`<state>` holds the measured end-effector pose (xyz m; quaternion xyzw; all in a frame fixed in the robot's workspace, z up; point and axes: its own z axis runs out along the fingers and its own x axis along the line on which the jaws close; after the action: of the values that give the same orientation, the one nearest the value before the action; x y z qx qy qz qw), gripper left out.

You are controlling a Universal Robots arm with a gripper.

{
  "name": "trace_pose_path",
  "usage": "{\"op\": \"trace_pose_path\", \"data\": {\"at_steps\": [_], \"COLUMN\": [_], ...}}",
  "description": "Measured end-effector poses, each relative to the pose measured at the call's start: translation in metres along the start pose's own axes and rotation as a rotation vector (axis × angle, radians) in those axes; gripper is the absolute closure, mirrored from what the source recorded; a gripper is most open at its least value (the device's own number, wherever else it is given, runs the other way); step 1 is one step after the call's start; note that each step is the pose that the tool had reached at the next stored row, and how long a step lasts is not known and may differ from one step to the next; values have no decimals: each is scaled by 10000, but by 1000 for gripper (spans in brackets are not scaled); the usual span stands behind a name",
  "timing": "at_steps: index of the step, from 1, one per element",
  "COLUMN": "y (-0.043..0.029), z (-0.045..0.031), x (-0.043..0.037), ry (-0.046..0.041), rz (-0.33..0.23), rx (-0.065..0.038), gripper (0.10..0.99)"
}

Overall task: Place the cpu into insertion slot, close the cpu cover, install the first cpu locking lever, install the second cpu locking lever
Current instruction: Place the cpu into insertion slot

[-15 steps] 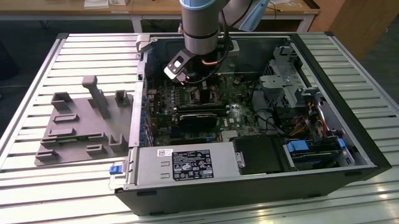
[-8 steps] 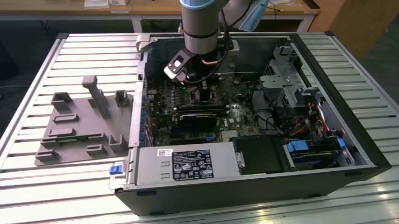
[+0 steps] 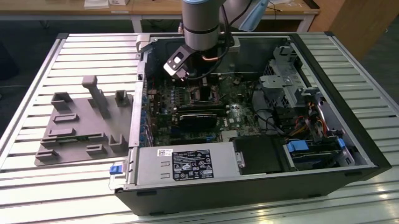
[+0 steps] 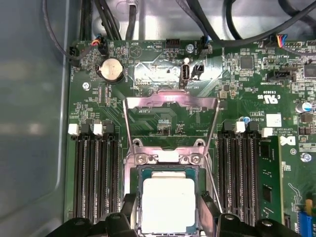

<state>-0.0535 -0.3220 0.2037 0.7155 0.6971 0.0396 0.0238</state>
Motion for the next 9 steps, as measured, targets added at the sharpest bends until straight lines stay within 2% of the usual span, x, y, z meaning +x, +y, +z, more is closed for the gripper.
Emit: {"op": "trace_pose_path", "data": {"at_steps": [8,9], "y": [1,1], "z": [-7,-7], "x": [0,0], "ry": [8,8], "rz": [0,0], "rx": [0,0], "gripper": [486,549]}}
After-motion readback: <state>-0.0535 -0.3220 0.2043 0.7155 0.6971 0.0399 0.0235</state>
